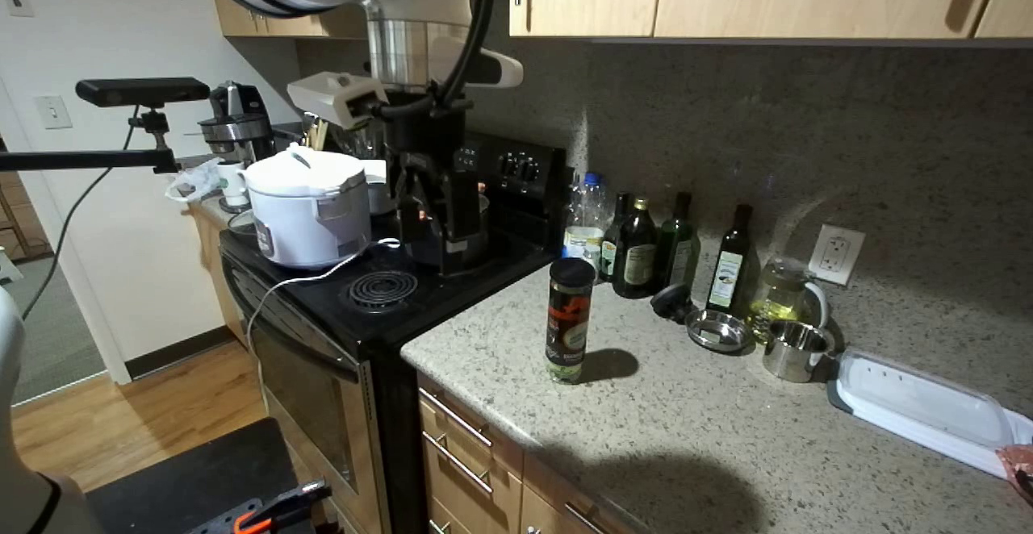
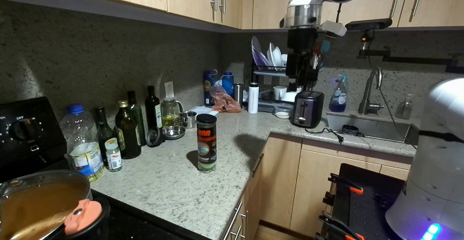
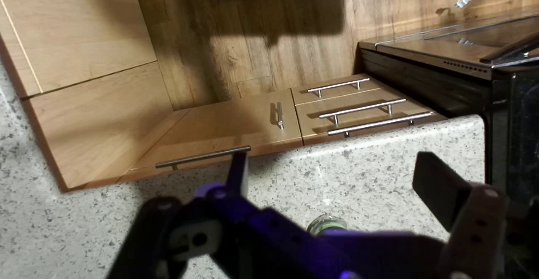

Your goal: Place the lid on the counter

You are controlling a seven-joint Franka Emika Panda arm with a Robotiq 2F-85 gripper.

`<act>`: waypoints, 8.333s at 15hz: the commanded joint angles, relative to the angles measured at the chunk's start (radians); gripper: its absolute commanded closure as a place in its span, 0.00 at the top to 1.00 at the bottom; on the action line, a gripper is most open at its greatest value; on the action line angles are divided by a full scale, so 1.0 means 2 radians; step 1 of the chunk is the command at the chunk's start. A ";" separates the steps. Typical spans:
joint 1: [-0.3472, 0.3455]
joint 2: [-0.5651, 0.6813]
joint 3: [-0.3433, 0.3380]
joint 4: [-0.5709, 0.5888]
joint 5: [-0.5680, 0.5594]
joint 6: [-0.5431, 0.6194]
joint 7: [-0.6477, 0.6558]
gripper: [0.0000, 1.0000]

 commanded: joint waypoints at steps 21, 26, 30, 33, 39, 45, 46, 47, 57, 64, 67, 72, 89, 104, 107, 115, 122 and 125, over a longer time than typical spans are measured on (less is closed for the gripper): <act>0.037 0.087 0.043 0.013 -0.009 0.091 -0.023 1.00; 0.037 0.148 0.044 0.032 -0.033 0.156 -0.044 1.00; 0.038 0.204 0.044 0.075 -0.057 0.176 -0.066 1.00; 0.039 0.246 0.049 0.116 -0.081 0.189 -0.079 1.00; 0.040 0.284 0.053 0.152 -0.099 0.195 -0.078 1.00; 0.040 0.302 0.052 0.165 -0.105 0.204 -0.072 1.00; 0.040 0.309 0.053 0.167 -0.118 0.214 -0.061 1.00; 0.041 0.318 0.054 0.171 -0.127 0.218 -0.053 1.00; 0.071 0.402 0.052 0.222 -0.246 0.266 0.017 0.88; 0.080 0.428 0.040 0.246 -0.294 0.264 0.054 0.38; 0.081 0.427 0.037 0.245 -0.303 0.262 0.067 0.18; 0.089 0.407 0.042 0.233 -0.320 0.263 0.087 0.00; 0.092 0.404 0.047 0.242 -0.351 0.239 0.096 0.56; 0.094 0.408 0.046 0.221 -0.352 0.232 0.105 0.54; 0.094 0.408 0.045 0.219 -0.354 0.228 0.107 0.54; 0.092 0.414 0.044 0.222 -0.363 0.218 0.110 0.48; 0.092 0.417 0.043 0.217 -0.364 0.215 0.111 0.24; 0.093 0.416 0.043 0.216 -0.366 0.213 0.114 0.05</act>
